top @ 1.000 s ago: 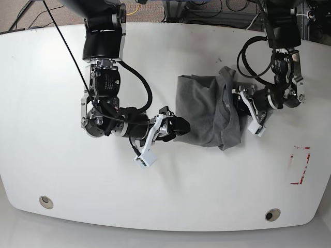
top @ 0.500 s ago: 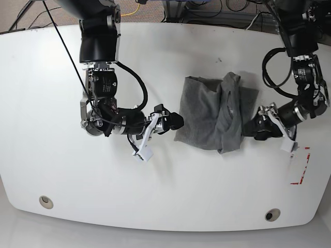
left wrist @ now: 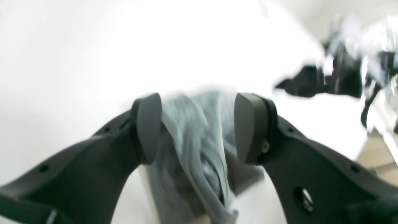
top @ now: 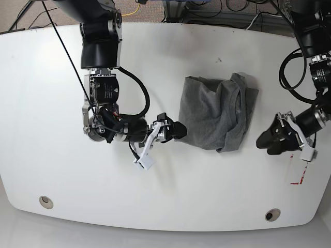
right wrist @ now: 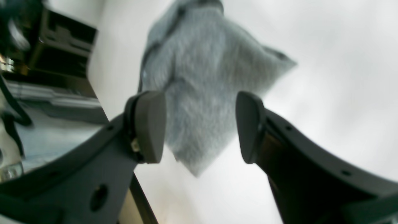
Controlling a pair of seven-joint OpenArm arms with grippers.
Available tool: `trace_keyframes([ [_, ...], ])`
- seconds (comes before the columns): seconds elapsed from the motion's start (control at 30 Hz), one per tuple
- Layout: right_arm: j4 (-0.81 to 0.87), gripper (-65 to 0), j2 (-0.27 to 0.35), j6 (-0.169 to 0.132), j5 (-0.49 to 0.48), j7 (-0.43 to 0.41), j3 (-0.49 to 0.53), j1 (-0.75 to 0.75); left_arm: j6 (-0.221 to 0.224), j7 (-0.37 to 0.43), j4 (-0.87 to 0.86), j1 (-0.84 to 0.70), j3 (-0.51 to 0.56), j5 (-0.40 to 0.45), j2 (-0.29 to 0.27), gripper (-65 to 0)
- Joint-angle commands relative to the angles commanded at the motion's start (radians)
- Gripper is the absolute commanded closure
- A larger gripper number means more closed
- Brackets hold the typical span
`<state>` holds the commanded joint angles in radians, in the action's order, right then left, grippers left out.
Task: Layout the t-shirt on the table in an organized manner, then fold the t-shirt properly
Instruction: 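Push the folded bundle with both grippers toward the red mark, then grasp the bundle's sides with both grippers and lift it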
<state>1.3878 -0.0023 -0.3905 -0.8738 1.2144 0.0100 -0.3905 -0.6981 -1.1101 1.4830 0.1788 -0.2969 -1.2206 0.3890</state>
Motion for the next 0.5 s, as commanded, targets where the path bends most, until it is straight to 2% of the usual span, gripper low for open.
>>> trace_keyframes([
  [0.13, -0.071, -34.4, 0.002, -0.078, 0.000, -0.083, 0.078, -0.037, 0.000, -0.002, 0.031, -0.023, 0.057, 0.005, -0.057, -34.4],
  [0.23, -0.112, -34.4, -0.005, -0.104, -0.002, -0.129, 0.121, -0.061, 0.000, -0.002, 0.071, -0.041, 0.083, 0.046, -0.083, -34.4],
  [0.4, -0.175, -34.4, -0.008, -0.107, -0.002, -0.215, 0.178, -0.091, 0.000, -0.003, 0.095, -0.074, 0.123, 0.100, -0.097, -34.4],
  [0.5, -0.206, -34.4, -0.006, -0.107, -0.002, -0.302, 0.241, -0.101, 0.000, -0.003, 0.097, -0.100, 0.143, 0.133, -0.095, -34.4],
])
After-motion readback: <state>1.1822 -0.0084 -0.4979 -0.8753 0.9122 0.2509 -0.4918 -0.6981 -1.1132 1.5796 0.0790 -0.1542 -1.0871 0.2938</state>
